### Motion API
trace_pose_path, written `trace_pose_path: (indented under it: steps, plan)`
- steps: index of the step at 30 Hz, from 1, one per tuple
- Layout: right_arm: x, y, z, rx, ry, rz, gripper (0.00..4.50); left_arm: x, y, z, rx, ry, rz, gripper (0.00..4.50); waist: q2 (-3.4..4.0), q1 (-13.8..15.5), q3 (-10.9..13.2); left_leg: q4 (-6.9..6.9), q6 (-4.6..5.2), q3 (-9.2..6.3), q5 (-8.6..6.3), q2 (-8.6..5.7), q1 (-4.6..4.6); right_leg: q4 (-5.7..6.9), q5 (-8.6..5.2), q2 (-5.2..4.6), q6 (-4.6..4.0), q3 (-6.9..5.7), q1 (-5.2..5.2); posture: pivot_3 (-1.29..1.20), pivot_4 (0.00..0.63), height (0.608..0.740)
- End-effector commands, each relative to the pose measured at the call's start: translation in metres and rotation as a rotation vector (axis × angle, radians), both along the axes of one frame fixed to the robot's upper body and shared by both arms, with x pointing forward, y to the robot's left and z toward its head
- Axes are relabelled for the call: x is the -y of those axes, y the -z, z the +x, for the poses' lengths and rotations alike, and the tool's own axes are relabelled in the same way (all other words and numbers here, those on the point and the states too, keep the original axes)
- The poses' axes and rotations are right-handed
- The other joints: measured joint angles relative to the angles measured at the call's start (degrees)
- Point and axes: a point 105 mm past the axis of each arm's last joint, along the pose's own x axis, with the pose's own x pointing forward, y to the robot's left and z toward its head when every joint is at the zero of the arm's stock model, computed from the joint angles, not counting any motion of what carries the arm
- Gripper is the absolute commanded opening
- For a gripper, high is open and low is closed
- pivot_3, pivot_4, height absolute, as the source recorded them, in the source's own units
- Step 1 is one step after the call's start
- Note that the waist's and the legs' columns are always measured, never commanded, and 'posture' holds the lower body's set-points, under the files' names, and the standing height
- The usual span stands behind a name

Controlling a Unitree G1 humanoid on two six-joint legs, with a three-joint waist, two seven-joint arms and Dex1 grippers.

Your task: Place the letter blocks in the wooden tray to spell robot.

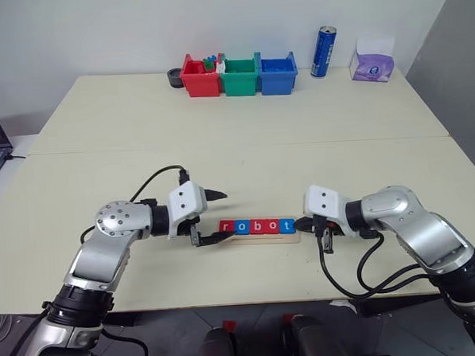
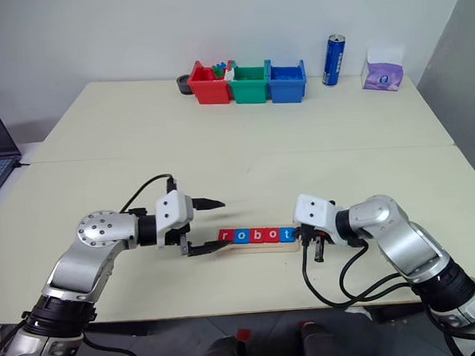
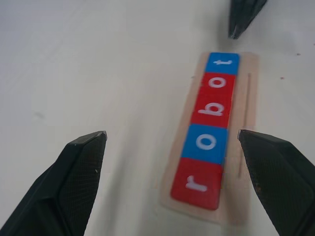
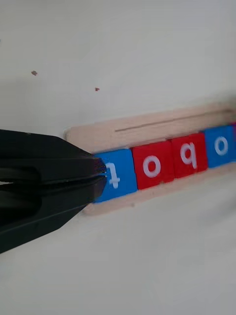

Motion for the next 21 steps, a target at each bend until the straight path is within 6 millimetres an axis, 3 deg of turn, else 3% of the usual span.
trace_pose_path:
  steps: [1,3,5,8,14,21]
  plan:
    - [0.012,-0.031,0.012,0.118,0.178,0.192,0.08,-0.035,-0.018,0.025,0.091,-0.316,-0.199,4.5,-0.01,0.0,0.0,0.02,0.0,0.0,0.0,-0.01,-0.01,0.01,0.0,-0.03,0.0,0.0,0.0,0.0,0.15,0.74]
    - [0.028,-0.037,0.024,0.217,0.346,0.29,0.08,-0.068,-0.021,0.04,0.107,-0.584,-0.328,4.5,-0.06,0.2,0.0,0.04,0.0,-0.01,0.0,-0.01,-0.02,0.02,0.01,-0.06,0.01,-0.02,0.01,0.0,0.15,0.74]
    - [0.047,-0.034,0.033,0.33,0.535,0.378,0.08,-0.094,-0.012,0.043,0.099,-0.769,-0.362,4.5,-0.09,0.2,0.0,0.05,0.0,-0.02,0.0,-0.01,-0.03,0.04,0.01,-0.08,0.01,-0.03,0.01,0.0,0.15,0.74]
    - [0.062,-0.026,0.034,0.428,0.721,0.489,0.08,-0.11,0.001,0.037,0.089,-0.865,-0.346,4.5,-0.13,0.1,-0.1,-0.03,-0.02,-0.01,0.01,0.02,-0.02,0.03,0.01,-0.33,0.02,0.0,-0.02,0.0,0.15,0.74]
    - [0.078,-0.003,0.034,0.468,0.906,0.6,0.08,-0.103,0.007,0.034,0.117,-0.846,-0.323,4.5,-0.12,0.1,-0.1,-0.03,-0.07,0.06,0.04,-0.06,0.01,0.05,0.04,-0.42,0.04,0.03,-0.03,0.0,0.15,0.74]
    - [0.099,0.004,0.042,0.511,0.995,0.61,0.08,-0.089,0.001,0.035,0.154,-0.81,-0.351,4.5,-0.12,0.1,-0.1,-0.03,-0.07,0.12,0.04,-0.09,0.06,0.05,0.06,-0.35,0.06,0.02,0.03,0.0,0.15,0.74]
